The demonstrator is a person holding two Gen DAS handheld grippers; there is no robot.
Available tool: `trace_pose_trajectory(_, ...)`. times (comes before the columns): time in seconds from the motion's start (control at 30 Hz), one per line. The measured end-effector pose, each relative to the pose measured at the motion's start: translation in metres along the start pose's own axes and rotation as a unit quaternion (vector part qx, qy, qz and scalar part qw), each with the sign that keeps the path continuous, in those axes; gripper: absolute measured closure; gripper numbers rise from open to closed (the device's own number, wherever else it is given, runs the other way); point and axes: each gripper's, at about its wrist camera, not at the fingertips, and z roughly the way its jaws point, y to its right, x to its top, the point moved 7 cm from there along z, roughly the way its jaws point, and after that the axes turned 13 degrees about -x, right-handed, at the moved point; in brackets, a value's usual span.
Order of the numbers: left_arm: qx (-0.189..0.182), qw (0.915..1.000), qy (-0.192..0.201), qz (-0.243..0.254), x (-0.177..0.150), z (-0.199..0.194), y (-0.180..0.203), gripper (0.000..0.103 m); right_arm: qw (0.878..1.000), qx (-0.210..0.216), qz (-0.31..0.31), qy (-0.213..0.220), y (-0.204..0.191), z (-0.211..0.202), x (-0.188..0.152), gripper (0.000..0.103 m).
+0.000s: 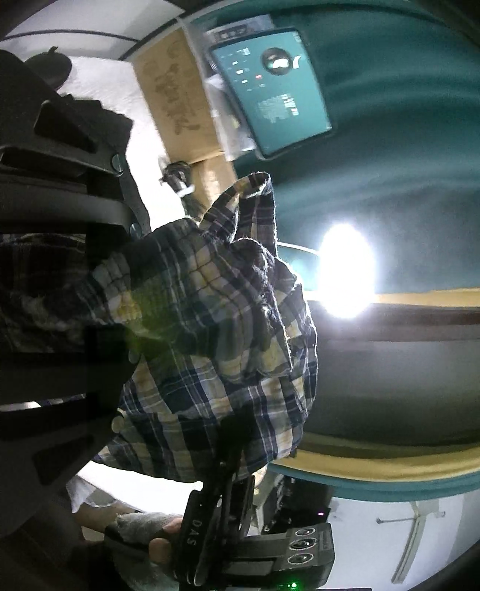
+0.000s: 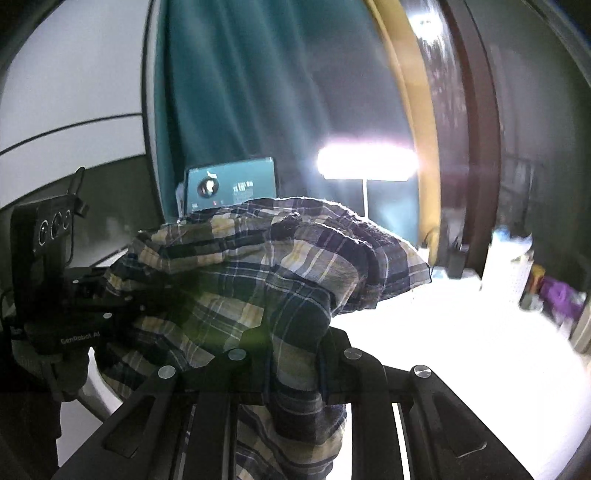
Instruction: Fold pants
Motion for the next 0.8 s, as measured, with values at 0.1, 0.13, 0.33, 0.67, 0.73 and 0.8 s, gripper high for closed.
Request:
trace_pose_trajectory(0.1,-0.004,0.9996,-0.026,-0.01,-0.011,0.02,-0.015,0.083,1.0,0.002,0.009,-0.024,0.003,0.028,-0.011,0.085)
trace_pose_trajectory(0.13,-0.006,0.9993,-0.034,-0.013,-0.015,0.026,-0.019,0.083,0.999,0.001,0.011,-0.032,0.005,0.038,-0.015,0.085)
trace_pose_trajectory(0.33,-0.006,0.9964,-0.079,-0.028,-0.035,0.069,-0.043,0.083,0.997,0.011,0.028,-0.072,0.017,0.096,-0.035,0.085)
trace_pose_trajectory(0.67,-0.007,0.9873,-0.144,-0.066,-0.059,0.131,-0.079,0.083,0.989,0.022,0.035,-0.142,0.035,0.177,-0.07,0.085)
trace_pose_trajectory(0.73,-0.005,0.9851,-0.158,-0.069,-0.065,0.141,-0.083,0.083,0.985,0.021,0.041,-0.164,0.041,0.191,-0.079,0.085)
trace_pose_trajectory(0.8,0.004,0.9828,-0.172,-0.067,-0.074,0.151,-0.088,0.082,0.981,0.014,0.056,-0.184,0.05,0.201,-0.087,0.085)
